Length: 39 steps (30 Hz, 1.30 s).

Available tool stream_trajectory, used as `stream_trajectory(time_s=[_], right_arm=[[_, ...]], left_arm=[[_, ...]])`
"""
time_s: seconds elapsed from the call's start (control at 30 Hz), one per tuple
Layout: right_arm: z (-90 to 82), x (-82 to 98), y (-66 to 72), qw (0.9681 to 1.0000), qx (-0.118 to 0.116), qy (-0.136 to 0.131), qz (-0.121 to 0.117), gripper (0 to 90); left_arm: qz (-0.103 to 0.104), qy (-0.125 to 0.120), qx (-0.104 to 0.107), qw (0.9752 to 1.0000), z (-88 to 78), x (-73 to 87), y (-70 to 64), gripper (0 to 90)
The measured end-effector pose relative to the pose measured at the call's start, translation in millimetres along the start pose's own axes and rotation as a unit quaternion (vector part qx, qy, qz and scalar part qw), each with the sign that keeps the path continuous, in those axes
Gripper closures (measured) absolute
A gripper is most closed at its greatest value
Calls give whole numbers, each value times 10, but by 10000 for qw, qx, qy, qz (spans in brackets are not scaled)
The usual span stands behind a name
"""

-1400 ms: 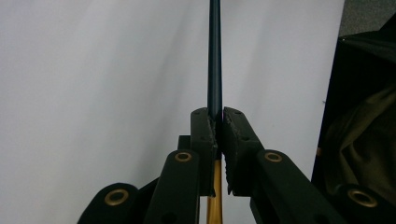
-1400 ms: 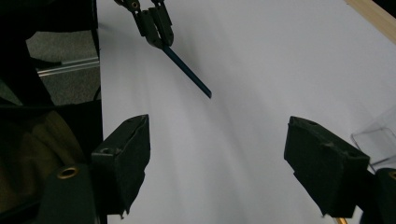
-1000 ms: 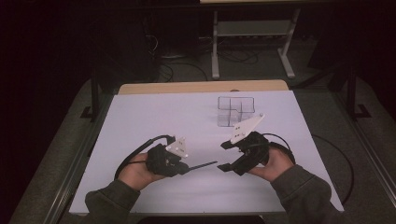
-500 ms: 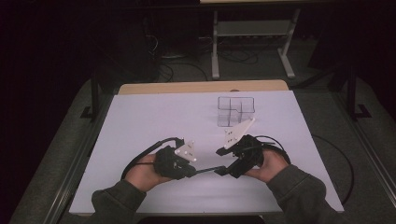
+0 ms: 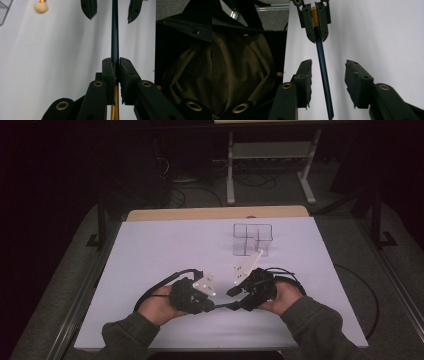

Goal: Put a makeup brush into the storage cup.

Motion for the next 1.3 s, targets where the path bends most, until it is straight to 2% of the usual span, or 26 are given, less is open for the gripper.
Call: stream_trajectory(time_s=[0.27,0.67,0.83,0.93,1.07,1.3], right_arm=[[47,43,63,9996,-234,148,-53,663],[74,110,137,9985,-514,191,-36,756],[85,142,154,9981,-559,237,-77,817],[94,169,156,9981,-560,237,18,823],[95,191,160,9980,-586,219,40,829],[106,208,176,9987,-480,190,41,832]], left_arm=[[127,36,72,9999,47,-41,-30,832],[299,62,206,9993,100,-97,-95,832],[313,91,250,9992,118,-104,-113,832],[383,120,265,9988,123,-101,-105,832],[408,124,267,9987,134,-102,-106,832],[415,142,277,9987,155,-97,-117,831]])
Point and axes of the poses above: each handheld gripper's, and its own axes: z roughly forward along the jaws, x roughly out of its underside, y roughly to its left, the point moved 10 cm from there along z, roughly forward along the jaws, and after that the axes turned 14 degrees about -y, right-handed, at the moved point
